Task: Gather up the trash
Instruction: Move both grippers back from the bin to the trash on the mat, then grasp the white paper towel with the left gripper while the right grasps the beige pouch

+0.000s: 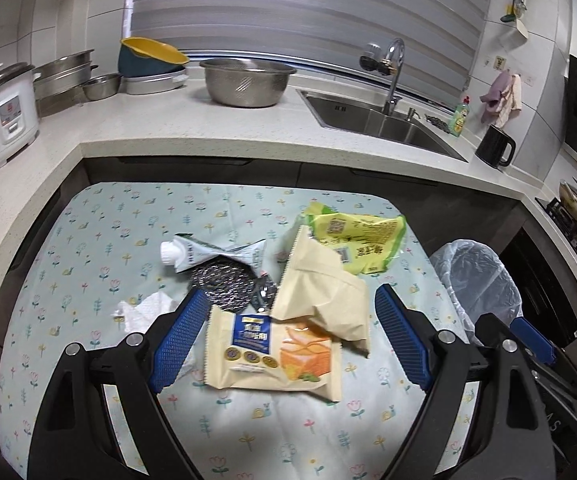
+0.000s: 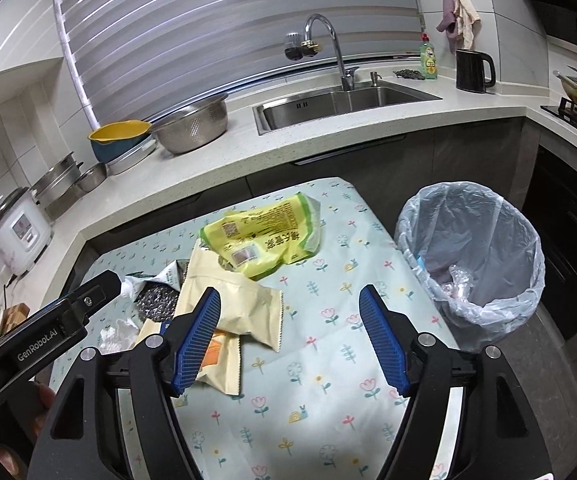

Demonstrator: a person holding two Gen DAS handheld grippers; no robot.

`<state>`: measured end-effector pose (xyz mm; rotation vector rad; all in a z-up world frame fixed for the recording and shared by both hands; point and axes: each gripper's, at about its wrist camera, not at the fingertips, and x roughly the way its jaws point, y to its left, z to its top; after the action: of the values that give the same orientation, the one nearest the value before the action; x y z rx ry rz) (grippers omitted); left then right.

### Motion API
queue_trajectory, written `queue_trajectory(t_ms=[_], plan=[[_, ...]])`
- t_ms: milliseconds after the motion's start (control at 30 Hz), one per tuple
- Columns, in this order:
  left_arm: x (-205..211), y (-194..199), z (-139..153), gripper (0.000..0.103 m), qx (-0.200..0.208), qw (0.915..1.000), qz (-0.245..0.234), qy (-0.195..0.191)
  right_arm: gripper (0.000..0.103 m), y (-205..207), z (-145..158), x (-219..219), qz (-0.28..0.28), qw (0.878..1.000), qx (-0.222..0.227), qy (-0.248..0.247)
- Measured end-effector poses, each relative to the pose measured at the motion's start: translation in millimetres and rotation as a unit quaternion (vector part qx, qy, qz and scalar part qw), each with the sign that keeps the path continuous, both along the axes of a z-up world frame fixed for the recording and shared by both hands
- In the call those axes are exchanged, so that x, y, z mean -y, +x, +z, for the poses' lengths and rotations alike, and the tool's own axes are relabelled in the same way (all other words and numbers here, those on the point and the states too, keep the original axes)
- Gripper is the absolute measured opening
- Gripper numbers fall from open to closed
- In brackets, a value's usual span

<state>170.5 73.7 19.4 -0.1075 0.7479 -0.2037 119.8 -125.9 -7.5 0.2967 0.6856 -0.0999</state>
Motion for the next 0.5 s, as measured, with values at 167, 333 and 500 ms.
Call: queue_trajectory(t_ms=[167,333,500], plan=[[-27,2,-10,0.086,-0.008,0.9997,0.025,-0.002,0.07,10,-9,-18,0.012,1.0,-0.01,-0.002],[-50,7,-25,0.087,-0.024,0.9986,0.047,-0.003,0.074,25,-21,-30,0.02,1.0,-0.023,0.003],[-67,13,-44,0.088,-0.045,0.9969,0.064,0.0,0.075,41,-37,-43,0.03,0.999,-0.039,0.006]])
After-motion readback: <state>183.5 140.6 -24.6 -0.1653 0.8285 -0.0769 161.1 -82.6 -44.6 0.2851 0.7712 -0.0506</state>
